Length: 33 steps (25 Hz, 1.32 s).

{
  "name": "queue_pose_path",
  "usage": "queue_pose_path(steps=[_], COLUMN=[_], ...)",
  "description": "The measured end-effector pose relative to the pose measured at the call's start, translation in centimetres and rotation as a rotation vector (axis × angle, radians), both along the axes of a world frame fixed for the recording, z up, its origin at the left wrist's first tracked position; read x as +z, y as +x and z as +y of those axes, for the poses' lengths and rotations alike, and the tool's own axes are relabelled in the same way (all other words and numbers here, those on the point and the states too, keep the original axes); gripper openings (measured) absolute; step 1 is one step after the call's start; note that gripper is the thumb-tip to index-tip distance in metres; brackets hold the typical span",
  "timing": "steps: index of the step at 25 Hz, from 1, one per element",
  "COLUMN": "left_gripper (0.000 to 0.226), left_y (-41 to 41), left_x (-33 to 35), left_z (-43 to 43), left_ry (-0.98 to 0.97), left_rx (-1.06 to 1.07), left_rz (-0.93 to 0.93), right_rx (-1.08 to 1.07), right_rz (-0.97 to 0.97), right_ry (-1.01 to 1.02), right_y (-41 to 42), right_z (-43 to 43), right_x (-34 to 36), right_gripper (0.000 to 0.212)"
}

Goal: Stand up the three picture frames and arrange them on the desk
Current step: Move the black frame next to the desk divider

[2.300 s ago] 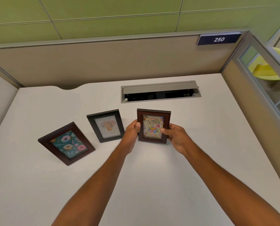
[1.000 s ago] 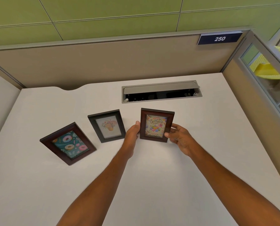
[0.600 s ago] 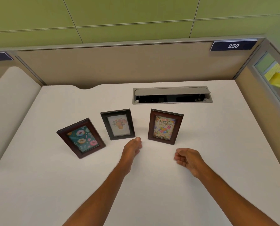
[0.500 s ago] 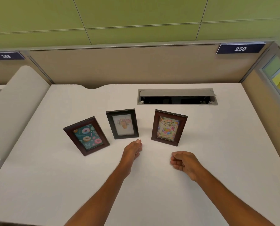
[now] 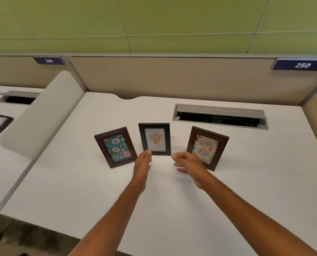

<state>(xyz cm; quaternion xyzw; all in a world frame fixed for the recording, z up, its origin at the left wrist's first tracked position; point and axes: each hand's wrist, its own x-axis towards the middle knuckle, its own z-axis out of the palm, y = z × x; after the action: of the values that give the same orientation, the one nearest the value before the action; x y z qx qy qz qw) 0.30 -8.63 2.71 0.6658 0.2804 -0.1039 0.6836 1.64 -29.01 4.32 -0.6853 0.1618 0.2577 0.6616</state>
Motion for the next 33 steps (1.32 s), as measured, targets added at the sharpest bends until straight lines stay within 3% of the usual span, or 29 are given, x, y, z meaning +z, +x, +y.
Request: queue_pose_path(steps=[4, 8, 10, 14, 16, 19, 21, 23, 27, 31, 33], left_gripper=[0.069, 0.087, 0.091, 0.093, 0.086, 0.045, 0.030, 0.032, 0.064, 0.055, 0.061], left_y=[2.7, 5.3, 6.2, 7.1, 7.3, 7.6, 7.8, 7.7, 7.4, 7.4, 7.3], left_x=[1.1, 2.0, 2.1, 1.4, 1.0, 0.0, -0.5, -0.7, -0.6, -0.1, 0.2], left_z=[0.7, 1.3, 1.6, 2.4, 2.6, 3.1, 3.3, 3.5, 3.3, 3.1, 3.1], left_ry=[0.004, -0.037, -0.052, -0.065, -0.063, -0.071, -0.072, -0.070, -0.071, -0.058, -0.057], left_rx=[0.038, 0.012, -0.017, -0.056, -0.051, -0.022, -0.031, -0.053, -0.077, -0.071, -0.089], left_rz=[-0.065, -0.051, -0.068, -0.090, -0.086, -0.085, -0.086, -0.083, -0.058, -0.052, -0.060], right_rx=[0.017, -0.061, -0.079, -0.123, -0.153, -0.168, -0.161, -0.166, -0.169, -0.200, -0.222], right_rz=[-0.076, -0.048, -0.037, -0.048, -0.050, -0.028, -0.025, -0.016, -0.033, -0.066, -0.074], right_ry=[-0.058, -0.068, -0.056, -0.051, -0.046, -0.049, -0.037, -0.018, 0.016, 0.024, 0.019], right_y=[2.4, 5.1, 6.4, 9.1, 9.8, 10.5, 10.8, 11.0, 11.5, 11.5, 11.6], right_z=[3.0, 5.7, 6.7, 7.9, 7.9, 7.7, 7.4, 7.2, 7.1, 7.3, 7.3], right_x=[1.5, 2.0, 1.9, 0.7, 0.4, -0.3, -0.4, -0.5, -0.7, -0.7, -0.7], right_gripper=[0.088, 0.109, 0.103, 0.054, 0.055, 0.065, 0.078, 0.086, 0.074, 0.060, 0.052])
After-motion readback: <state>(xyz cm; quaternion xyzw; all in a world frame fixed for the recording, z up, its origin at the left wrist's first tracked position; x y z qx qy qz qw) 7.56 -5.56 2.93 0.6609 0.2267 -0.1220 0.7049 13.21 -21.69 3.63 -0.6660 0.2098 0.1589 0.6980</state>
